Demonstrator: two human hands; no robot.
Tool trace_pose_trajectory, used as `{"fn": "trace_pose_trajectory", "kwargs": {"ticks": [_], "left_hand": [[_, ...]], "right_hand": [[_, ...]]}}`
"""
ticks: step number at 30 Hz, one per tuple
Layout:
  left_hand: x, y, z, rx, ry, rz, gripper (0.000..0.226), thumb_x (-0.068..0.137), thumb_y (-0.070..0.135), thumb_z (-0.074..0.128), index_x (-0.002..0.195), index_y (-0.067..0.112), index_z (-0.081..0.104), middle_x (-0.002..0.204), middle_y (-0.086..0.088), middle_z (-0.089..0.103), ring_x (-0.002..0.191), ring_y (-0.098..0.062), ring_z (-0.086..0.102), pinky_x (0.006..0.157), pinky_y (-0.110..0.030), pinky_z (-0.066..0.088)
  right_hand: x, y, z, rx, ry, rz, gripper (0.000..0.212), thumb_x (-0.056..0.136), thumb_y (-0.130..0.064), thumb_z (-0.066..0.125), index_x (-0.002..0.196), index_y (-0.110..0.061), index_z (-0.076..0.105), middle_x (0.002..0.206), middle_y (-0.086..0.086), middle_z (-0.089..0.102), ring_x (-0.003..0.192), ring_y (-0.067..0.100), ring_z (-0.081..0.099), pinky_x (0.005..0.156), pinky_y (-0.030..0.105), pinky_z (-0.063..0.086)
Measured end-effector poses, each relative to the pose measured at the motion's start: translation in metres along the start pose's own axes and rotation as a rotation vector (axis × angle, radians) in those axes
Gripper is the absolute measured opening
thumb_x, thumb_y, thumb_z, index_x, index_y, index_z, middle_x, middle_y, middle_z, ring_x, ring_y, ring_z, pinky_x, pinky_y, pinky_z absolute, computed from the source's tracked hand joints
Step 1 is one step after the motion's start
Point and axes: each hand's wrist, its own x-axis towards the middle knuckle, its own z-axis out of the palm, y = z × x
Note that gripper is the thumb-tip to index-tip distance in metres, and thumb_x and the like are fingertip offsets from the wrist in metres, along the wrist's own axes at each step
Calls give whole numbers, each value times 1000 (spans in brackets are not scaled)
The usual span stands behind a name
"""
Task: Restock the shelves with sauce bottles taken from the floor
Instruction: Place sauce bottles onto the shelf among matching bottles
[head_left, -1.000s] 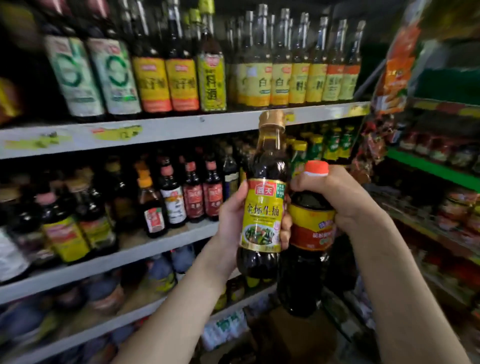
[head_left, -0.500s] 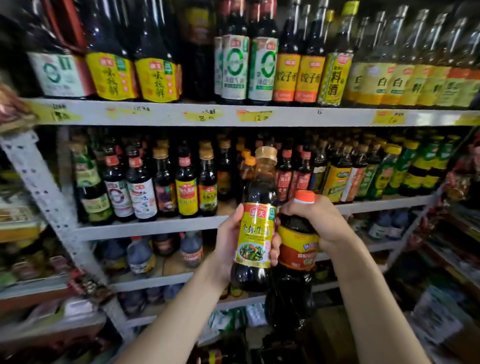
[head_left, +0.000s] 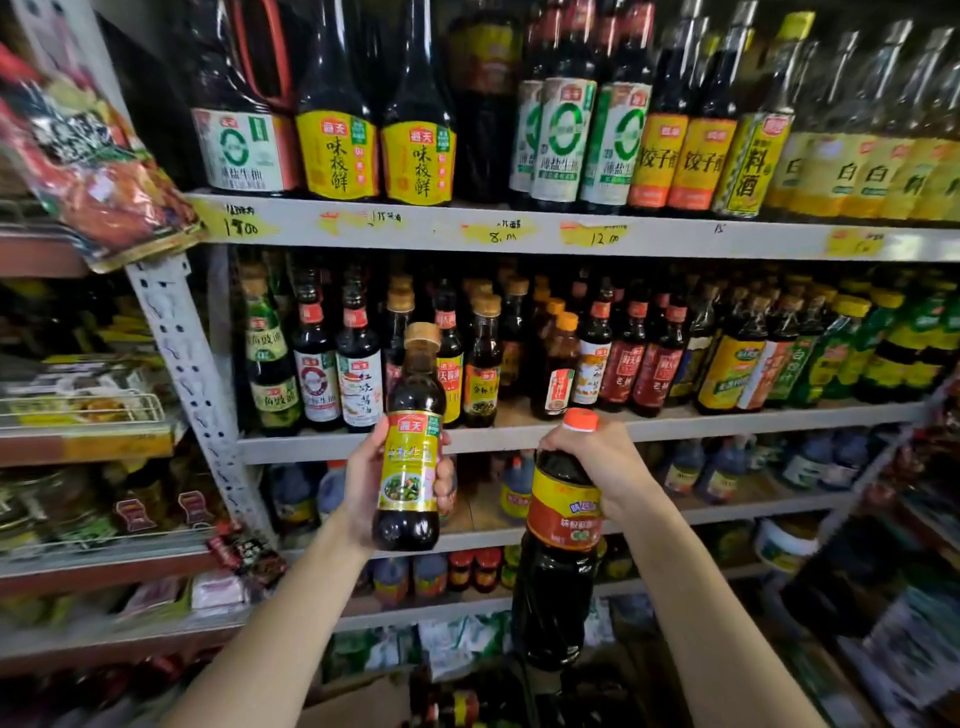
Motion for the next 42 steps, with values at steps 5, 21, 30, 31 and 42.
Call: {"fn": "trace_pose_trajectory", "kwargs": {"ticks": [5, 21, 30, 31, 42], "left_hand": [[-16, 12, -21, 12, 38, 11, 71, 92, 60, 47, 126, -3, 48, 100, -24, 61, 87, -35, 63, 79, -45, 52], [0, -5, -19, -10, 79, -69, 68, 82, 55, 67, 118, -2, 56, 92, -23, 63, 77, -33, 64, 72, -40, 53], [13, -7, -16, 6, 120, -79, 71, 78, 54, 71, 117, -2, 52, 88, -22, 62, 72, -33, 64, 69, -40, 54], [16, -8, -16, 18, 135, -81, 72, 78, 54, 71, 117, -2, 51, 88, -22, 62, 71, -33, 64, 68, -40, 54], [69, -35, 11, 509, 306, -331, 73, 61, 47, 88, 109, -3, 64, 88, -28, 70, 73, -37, 71, 69, -40, 58]], "right_hand": [[1, 8, 8, 22, -30, 12, 25, 72, -6, 75, 88, 11, 66, 70, 12, 66, 64, 23, 64, 58, 31, 49], [23, 23, 0, -4, -17, 72, 20, 70, -10, 76, 85, 3, 71, 70, 8, 72, 62, 19, 68, 56, 28, 52], [31, 28, -3, 23, -51, 51, 10, 74, -7, 75, 80, 0, 72, 71, 8, 71, 63, 16, 67, 55, 27, 50], [32, 29, -4, 25, -53, 47, 12, 74, -6, 74, 81, 3, 71, 71, 8, 71, 62, 16, 67, 54, 27, 50], [71, 18, -52, 68, -384, -103, 54, 66, -17, 75, 115, -38, 68, 90, 6, 75, 88, 23, 72, 73, 26, 56]]}}
